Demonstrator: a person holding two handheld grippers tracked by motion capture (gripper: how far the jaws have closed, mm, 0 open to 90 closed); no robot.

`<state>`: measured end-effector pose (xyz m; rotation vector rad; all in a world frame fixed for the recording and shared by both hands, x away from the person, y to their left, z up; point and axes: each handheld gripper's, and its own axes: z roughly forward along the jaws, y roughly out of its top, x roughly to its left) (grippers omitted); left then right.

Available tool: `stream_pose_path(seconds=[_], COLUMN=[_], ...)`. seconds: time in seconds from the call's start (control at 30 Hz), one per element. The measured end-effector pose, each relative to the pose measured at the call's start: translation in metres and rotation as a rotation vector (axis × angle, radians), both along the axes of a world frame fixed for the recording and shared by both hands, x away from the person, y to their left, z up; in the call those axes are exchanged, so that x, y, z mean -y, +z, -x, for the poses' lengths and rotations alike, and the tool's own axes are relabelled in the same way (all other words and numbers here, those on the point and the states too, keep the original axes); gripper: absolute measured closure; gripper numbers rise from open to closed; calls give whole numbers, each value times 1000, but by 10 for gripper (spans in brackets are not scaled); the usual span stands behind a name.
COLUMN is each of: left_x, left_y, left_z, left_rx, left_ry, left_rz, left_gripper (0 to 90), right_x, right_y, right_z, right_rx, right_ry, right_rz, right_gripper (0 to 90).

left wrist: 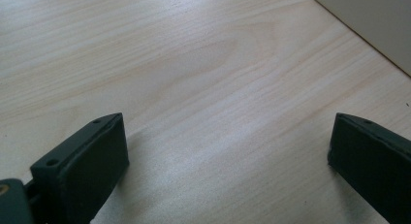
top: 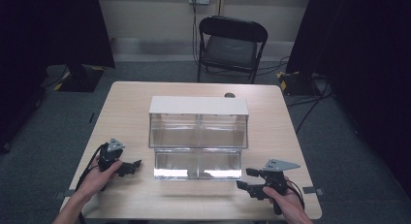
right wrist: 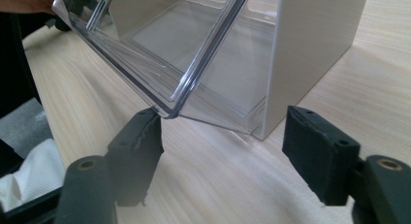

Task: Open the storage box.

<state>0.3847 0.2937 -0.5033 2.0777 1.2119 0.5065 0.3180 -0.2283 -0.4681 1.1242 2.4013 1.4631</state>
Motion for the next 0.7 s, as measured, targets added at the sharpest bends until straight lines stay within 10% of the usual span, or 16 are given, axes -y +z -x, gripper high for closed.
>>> stream_pose_path(seconds=[0.7], left_x=[0], left_y=[0], left_z=[0], left_rx=[-1], left_ry=[-3], left_rz=[-3], left_gripper=[2], right_x=[-3], right_y=[-4], right_z=[5], right_rx=[54], right_ry=[-3], right_rz=[-29], right_gripper=[364])
